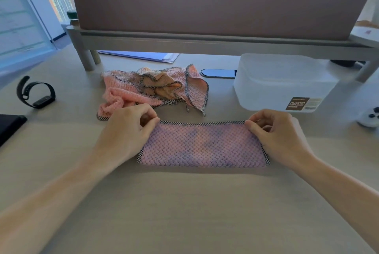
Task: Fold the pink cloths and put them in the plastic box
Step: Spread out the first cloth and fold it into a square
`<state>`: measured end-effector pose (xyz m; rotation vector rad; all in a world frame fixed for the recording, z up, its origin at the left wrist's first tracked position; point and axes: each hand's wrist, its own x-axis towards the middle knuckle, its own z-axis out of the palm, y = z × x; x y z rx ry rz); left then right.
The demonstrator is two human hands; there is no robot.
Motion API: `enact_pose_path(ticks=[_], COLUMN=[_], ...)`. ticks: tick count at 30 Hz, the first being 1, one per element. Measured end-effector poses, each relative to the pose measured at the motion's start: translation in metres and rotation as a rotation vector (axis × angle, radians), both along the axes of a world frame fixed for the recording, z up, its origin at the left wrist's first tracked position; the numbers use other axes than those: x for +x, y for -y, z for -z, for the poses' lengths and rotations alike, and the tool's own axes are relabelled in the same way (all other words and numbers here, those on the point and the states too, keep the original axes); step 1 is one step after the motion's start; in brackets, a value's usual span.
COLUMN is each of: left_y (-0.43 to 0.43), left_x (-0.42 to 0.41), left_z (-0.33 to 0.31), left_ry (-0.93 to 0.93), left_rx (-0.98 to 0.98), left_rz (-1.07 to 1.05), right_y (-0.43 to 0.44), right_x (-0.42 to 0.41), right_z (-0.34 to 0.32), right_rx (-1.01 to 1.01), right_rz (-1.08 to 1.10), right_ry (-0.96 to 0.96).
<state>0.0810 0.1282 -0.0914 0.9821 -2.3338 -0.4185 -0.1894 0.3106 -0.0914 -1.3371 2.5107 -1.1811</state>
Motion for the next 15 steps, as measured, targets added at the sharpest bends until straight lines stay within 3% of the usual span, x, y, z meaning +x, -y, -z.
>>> enact_pose_path(ticks=[8,12,15], left_y=[-0.003,-0.029,-0.065], left_x=[0.003,-0.007,-0.033], left_z=[0.0,-0.015,-0.007], left_ry=[0.127,0.148,0.308], left_rx=[-0.053,-0.197,-0.188], left_rz=[0.005,0.06,0.193], right_y=[0.001,0.003,0.014], right_x=[0.002,0.016,0.062], right_z=[0.002,-0.015,-0.019], right_rx=[0.107,0.214,0.26], right_rz=[-0.009,-0.028,-0.199], right_ry=[-0.082,-0.38,-0.478])
